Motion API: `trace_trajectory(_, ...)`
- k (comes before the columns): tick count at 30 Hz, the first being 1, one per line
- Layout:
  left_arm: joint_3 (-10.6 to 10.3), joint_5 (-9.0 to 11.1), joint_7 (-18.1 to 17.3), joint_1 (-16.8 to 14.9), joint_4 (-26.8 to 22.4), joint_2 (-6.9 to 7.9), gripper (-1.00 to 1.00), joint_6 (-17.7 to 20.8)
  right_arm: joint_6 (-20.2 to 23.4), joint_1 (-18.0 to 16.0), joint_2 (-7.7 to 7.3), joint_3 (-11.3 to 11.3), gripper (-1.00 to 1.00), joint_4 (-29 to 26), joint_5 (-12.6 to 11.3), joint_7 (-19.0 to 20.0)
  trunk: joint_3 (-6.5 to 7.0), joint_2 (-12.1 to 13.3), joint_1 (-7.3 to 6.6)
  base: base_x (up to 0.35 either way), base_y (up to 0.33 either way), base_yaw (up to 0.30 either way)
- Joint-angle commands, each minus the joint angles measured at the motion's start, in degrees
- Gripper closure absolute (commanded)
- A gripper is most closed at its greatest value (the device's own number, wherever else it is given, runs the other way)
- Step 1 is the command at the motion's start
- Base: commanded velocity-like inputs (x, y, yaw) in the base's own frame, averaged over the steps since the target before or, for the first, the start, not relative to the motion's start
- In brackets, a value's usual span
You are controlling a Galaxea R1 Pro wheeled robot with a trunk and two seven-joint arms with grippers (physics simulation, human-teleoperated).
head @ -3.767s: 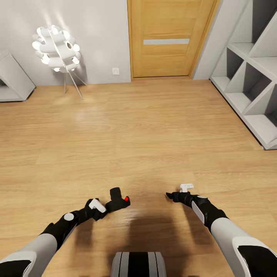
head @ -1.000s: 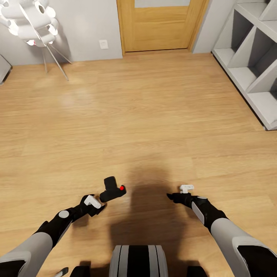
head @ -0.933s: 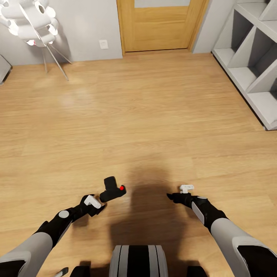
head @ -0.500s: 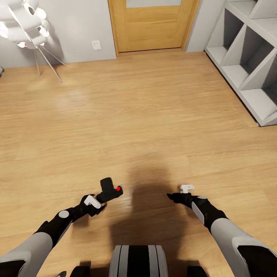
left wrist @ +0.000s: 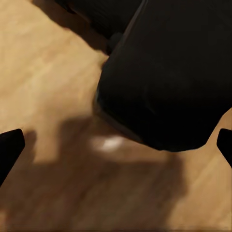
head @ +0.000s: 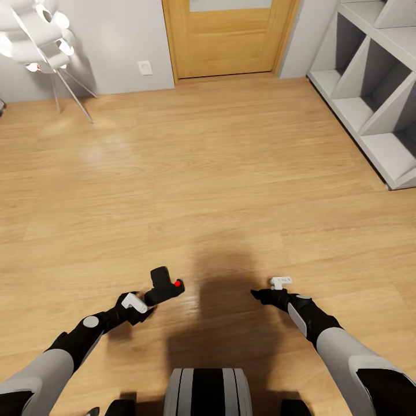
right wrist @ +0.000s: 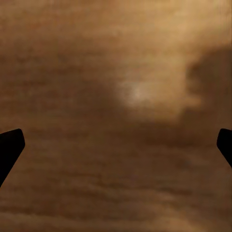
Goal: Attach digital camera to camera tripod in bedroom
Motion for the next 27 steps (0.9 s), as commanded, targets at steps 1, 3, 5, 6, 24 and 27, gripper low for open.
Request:
trace_trajectory(1,0.3,-0.5,-0.1,0.0,0.0,0.02,-1.0,-0.3,0.4,0.0,-0.02,0.0,-1.0,-0.1,-0.2,0.2,-0.03,0.0,-0.01,0.0,0.0,0.0)
trace_trajectory(3,-0.4,-1.2,-0.8,0.0,-0.7,0.68,-1.0,-1.0,0.4,0.0,0.13,0.2,-1.0,0.0,-0.3,0.1,-0.03,0.0,-0.01,0.0,0.0,0.0)
trace_trajectory(5,-0.5,-1.5,-1.4,0.0,-1.3,1.16,-1.0,-1.6,0.4,0.0,0.17,0.2,-1.0,0.0,-0.3,0.1,-0.03,0.0,-0.01,0.0,0.0,0.0)
trace_trajectory(6,-0.5,-1.5,-1.8,0.0,-1.6,1.16,-1.0,-1.9,0.4,0.0,0.17,0.2,-1.0,0.0,-0.3,0.1,-0.03,0.0,-0.01,0.0,0.0,0.0)
trace_trajectory(24,-3.0,-5.2,-0.3,0.0,0.9,0.48,-1.0,-1.1,0.4,0.1,0.42,0.2,-1.0,0.0,-0.1,0.2,-0.03,0.0,-0.01,0.0,0.0,0.0)
trace_trajectory(27,-3.1,-5.2,-0.3,0.0,0.9,0.67,-1.0,-1.1,0.4,0.1,0.4,0.2,-1.0,0.0,-0.1,0.2,-0.03,0.0,-0.01,0.0,0.0,0.0)
